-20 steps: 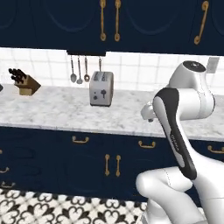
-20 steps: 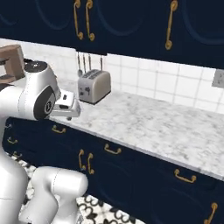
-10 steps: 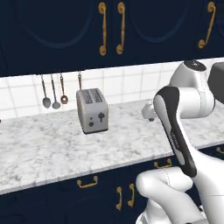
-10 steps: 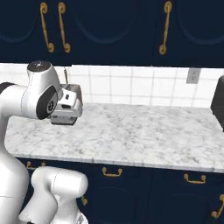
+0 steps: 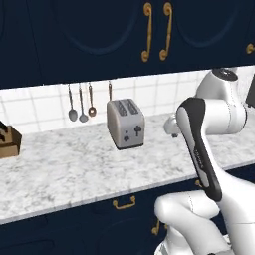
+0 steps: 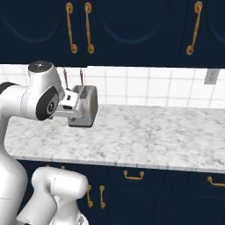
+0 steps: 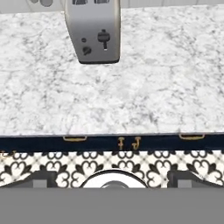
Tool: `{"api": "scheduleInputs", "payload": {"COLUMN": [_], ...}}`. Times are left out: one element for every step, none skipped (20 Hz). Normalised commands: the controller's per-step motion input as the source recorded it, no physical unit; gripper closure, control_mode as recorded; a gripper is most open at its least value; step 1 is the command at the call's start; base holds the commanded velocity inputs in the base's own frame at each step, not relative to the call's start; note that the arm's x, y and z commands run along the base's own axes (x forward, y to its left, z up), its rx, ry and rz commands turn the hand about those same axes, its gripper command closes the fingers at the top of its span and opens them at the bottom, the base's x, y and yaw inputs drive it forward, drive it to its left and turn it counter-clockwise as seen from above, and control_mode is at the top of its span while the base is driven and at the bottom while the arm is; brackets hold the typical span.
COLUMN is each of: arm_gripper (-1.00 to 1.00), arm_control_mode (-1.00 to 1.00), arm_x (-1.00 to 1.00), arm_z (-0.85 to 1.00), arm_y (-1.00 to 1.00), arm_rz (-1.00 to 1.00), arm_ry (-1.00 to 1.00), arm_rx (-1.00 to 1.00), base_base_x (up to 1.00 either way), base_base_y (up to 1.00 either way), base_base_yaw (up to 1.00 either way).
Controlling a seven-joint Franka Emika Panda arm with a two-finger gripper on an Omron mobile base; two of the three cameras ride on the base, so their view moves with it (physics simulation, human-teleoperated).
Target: Navigate to the toaster.
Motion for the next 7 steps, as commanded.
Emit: {"api": "scheduleInputs", "payload": {"arm_gripper": [-1.0,-1.0,-1.0,-1.0,-1.0,-1.0,-1.0], "arm_control_mode": [1.0,1.0,1.0,1.0,1.0,1.0,1.0], "arm_x": [0.0,0.0,0.0,0.0,0.0,0.0,0.0], "arm_z": [0.0,0.0,0.0,0.0,0.0,0.0,0.0], "arm_y": [0.0,0.0,0.0,0.0,0.0,0.0,0.0], "arm_rz": [0.0,0.0,0.0,0.0,0.0,0.0,0.0], "arm_ry": [0.0,0.0,0.0,0.0,0.0,0.0,0.0], "arm_rx": [0.0,0.0,0.0,0.0,0.0,0.0,0.0], "base_base_x": [0.48,0.51,0.51,0.49,0.39,0.24,0.26], "base_base_y": [0.0,0.0,0.0,0.0,0.0,0.0,0.0], "base_base_yaw": [0.25,0.26,0.26,0.25,0.24,0.2,0.18]}}
